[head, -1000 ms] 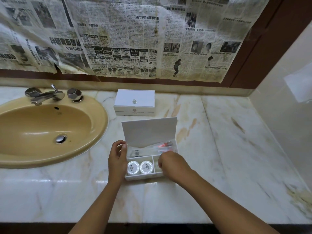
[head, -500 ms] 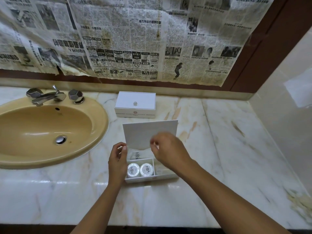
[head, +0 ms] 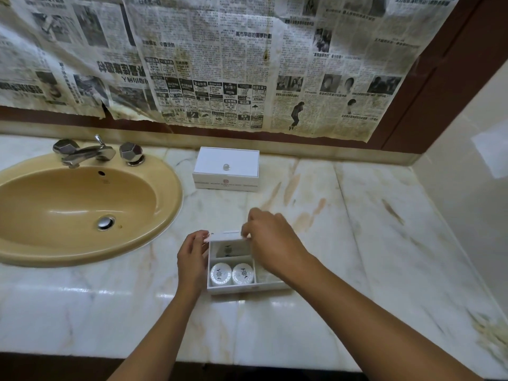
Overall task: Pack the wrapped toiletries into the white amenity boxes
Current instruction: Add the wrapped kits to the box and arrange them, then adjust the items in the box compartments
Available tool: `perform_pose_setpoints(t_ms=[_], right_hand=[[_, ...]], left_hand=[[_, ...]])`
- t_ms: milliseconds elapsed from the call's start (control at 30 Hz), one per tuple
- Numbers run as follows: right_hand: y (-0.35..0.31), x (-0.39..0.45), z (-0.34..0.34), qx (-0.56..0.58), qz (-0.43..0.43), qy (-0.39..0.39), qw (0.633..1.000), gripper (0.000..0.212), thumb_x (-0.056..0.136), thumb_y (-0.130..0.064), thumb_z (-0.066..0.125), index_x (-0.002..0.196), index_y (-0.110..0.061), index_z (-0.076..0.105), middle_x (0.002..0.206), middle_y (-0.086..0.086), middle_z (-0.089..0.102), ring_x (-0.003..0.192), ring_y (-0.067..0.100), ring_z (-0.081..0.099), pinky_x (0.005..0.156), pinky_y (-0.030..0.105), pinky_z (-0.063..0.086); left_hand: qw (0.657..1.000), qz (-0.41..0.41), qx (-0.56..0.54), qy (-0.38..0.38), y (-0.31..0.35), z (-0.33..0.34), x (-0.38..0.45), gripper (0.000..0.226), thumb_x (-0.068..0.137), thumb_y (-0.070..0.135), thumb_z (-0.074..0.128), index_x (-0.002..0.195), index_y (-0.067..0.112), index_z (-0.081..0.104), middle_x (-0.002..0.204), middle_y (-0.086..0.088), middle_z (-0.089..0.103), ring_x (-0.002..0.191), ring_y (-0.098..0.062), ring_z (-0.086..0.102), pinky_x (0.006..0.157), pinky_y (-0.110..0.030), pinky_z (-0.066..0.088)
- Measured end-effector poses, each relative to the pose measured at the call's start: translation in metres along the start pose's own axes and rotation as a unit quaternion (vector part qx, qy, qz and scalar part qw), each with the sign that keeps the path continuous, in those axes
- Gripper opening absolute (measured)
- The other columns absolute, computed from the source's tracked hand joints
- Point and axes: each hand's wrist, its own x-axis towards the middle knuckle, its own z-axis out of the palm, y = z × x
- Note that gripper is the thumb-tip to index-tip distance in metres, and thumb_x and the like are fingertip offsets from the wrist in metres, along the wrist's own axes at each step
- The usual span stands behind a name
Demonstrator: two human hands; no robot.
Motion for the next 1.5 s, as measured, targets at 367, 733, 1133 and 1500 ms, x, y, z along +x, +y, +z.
perform_pose_setpoints(t_ms=[367,733,1133,1500], right_hand=[[0.001,-0.049,0.069,0.053,0.002,-0.089,0.995,0.024,0.087,0.003,0.052,0.068,-0.006,0.041,0.087,0.004,0.031,0.078,0.023,0.038,0.05,0.032,0.025],[0.04,-0.04,0.067,0.223,0.288,0.077,0.928,0.056,0.093,-0.042,0.054,0.144,-0.026,0.037,0.14,0.0,0.042,0.129,0.018,0.037,0.105,0.03,0.032],[0.038,-0.048,0.085,0.381,0.389,0.058,0.837,0.064,0.097,-0.035,0.051,0.151,-0.024,0.019,0.149,-0.003,0.037,0.134,0.016,0.038,0.101,0.021,0.031],[0.098,-0.034,0.067,0.356,0.43,0.101,0.824,0.062,0.097,-0.033,0.05,0.151,-0.022,0.022,0.152,-0.002,0.035,0.137,0.019,0.035,0.107,0.026,0.031]], left_hand=[[0.999,-0.007,0.042,0.024,-0.009,-0.002,-0.001,0.018,0.096,0.025,0.055,0.099,0.018,0.071,0.102,0.001,0.072,0.099,-0.021,0.066,0.09,-0.045,0.053],[0.999,-0.018,0.032,0.007,-0.006,-0.006,-0.019,0.03,0.091,0.009,0.062,0.12,0.012,0.067,0.108,0.007,0.068,0.1,-0.007,0.063,0.087,-0.024,0.047],[0.998,-0.032,0.044,0.027,-0.011,0.003,-0.02,0.032,0.092,0.013,0.062,0.123,0.015,0.066,0.12,0.004,0.068,0.108,-0.016,0.063,0.095,-0.033,0.05],[0.991,0.02,0.112,-0.064,-0.003,0.068,0.004,0.034,0.096,0.02,0.057,0.129,0.015,0.062,0.121,0.005,0.067,0.092,-0.001,0.062,0.068,-0.006,0.049]])
